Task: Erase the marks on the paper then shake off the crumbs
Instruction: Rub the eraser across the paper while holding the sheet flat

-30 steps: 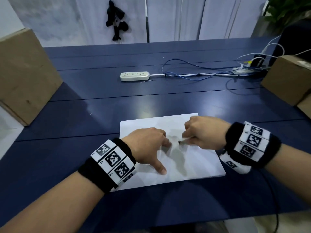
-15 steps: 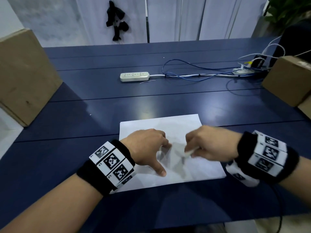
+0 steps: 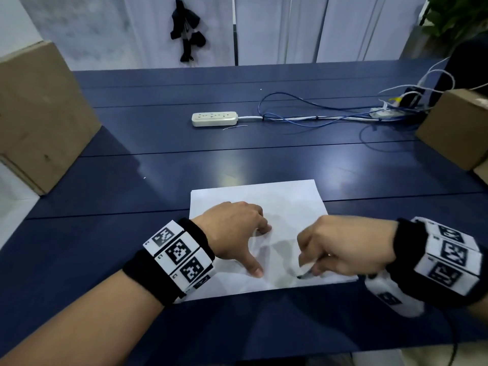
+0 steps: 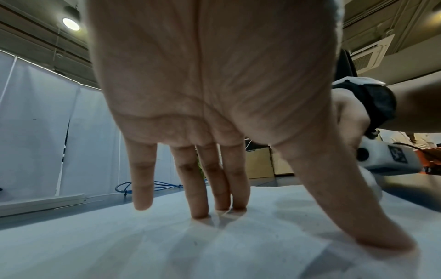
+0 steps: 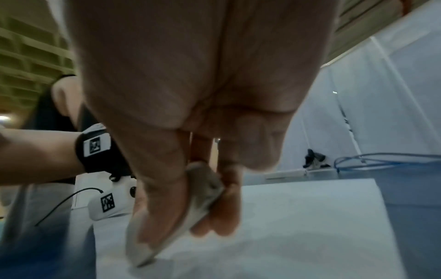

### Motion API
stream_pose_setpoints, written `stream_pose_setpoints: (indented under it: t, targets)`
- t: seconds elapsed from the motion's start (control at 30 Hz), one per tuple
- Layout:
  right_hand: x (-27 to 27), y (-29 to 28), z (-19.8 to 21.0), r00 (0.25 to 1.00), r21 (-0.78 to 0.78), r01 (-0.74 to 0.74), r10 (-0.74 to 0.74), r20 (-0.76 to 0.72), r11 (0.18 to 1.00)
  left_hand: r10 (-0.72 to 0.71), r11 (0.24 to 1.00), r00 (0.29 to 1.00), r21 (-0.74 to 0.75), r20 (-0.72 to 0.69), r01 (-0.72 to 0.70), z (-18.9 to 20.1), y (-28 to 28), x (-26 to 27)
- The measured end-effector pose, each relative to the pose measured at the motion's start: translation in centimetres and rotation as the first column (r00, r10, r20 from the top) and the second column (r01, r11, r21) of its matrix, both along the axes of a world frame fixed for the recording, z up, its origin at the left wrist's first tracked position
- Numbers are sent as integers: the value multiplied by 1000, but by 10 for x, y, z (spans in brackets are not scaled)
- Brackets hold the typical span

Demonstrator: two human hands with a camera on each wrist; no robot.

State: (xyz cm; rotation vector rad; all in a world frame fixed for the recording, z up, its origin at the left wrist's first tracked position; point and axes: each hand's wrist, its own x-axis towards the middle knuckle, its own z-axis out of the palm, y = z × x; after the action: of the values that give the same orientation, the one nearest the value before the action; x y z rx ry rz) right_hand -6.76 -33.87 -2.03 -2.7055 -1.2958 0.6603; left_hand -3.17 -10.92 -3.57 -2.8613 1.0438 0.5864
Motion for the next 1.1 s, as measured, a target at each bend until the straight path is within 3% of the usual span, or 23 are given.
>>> stream_pose_setpoints:
  t: [0.2, 0.3, 0.37, 0.43, 0.6, 0.7, 0.8, 0.9, 1.03, 1.1]
  targets:
    - [43, 5, -6, 946, -36, 258, -244, 213, 966, -15, 1000, 1000, 8, 4, 15, 1, -1, -1]
    - [29, 0, -6, 959, -34, 159, -146, 245, 987, -10, 1000, 1000, 10, 6, 10, 2, 0, 0]
    - [8, -1, -4, 994, 22, 27, -29, 107, 999, -10, 1000, 1000, 17, 3, 10, 2, -1, 1]
    - [1, 0, -4, 1000, 3, -1, 1, -2, 1000, -8, 1000, 1000, 18, -3, 8, 1, -1, 0]
    - [40, 3, -4, 964, -47, 190, -177, 200, 981, -21, 1000, 1000, 12, 1, 21, 1, -1, 0]
    - [33, -1, -6, 941, -83, 140, -106, 322, 987, -19, 1000, 1000, 11, 4, 19, 1, -1, 0]
    - [4, -5, -1, 986, -70, 2, 10, 169, 998, -15, 1000, 1000, 15, 3, 15, 0, -1, 1]
    - [5, -3, 3, 999, -62, 6, -3, 52, 998, -15, 1000, 1000, 20, 2, 15, 1, -2, 1]
    - [37, 2, -4, 964, -97, 161, -136, 228, 982, -24, 1000, 1000, 16, 5, 24, 2, -3, 0]
    - [38, -1, -7, 933, -118, 169, -120, 339, 979, -17, 1000, 1000, 11, 1, 17, 2, -3, 0]
